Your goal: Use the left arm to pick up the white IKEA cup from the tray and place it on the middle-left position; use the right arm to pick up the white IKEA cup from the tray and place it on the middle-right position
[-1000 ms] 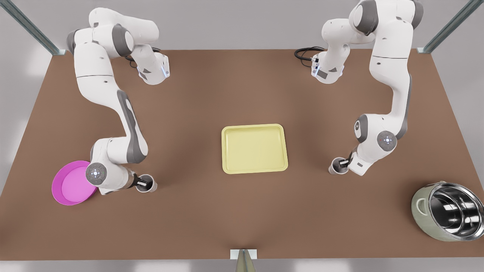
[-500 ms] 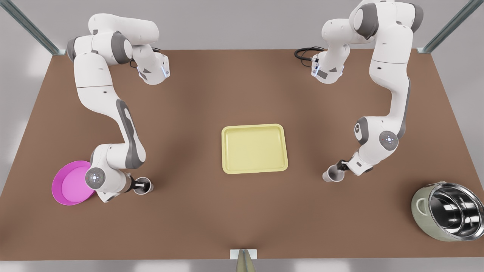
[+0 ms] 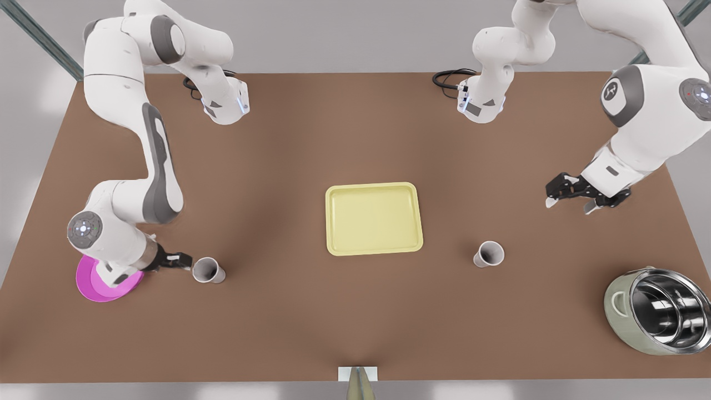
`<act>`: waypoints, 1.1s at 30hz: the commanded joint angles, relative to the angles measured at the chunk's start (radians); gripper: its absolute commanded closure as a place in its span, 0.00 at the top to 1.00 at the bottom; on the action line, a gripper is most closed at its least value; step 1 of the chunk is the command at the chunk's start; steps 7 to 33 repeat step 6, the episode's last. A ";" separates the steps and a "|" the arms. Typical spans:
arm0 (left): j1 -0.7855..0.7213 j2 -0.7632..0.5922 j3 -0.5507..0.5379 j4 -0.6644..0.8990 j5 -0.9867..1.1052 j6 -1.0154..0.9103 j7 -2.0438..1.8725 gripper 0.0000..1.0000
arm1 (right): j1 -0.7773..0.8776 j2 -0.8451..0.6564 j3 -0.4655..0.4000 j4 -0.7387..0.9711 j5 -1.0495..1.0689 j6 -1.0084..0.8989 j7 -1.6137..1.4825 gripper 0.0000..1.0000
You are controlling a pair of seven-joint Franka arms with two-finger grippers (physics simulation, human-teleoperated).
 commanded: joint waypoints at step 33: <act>0.000 0.007 -0.019 -0.006 0.037 -0.091 -0.143 1.00 | -0.005 -0.212 -0.008 0.002 -0.044 -0.378 -0.027 1.00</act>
